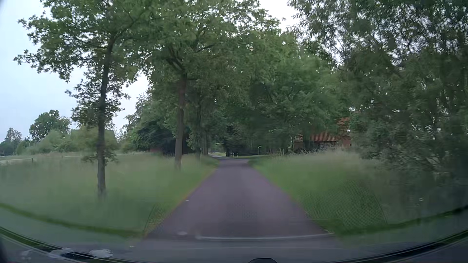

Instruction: Follow the waypoints while adhering to traffic rules and regulations

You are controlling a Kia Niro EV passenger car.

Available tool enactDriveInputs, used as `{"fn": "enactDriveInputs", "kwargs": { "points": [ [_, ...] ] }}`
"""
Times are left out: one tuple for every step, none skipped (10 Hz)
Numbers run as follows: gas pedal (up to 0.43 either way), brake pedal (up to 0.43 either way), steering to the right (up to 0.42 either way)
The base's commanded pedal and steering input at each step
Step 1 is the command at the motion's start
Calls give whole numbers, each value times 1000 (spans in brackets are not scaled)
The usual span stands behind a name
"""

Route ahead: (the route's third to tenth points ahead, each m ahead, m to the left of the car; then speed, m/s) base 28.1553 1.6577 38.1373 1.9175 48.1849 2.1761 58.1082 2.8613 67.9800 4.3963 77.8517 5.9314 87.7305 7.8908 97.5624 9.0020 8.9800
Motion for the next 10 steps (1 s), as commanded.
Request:
{"fn": "enactDriveInputs", "kwargs": {
  "points": [
    [110,0,-3],
    [110,0,-2],
    [110,0,0],
    [110,0,0],
    [110,0,8],
    [110,0,14],
    [110,0,4],
    [110,0,-9],
    [110,0,-12],
    [87,0,-11]
  ]
}}
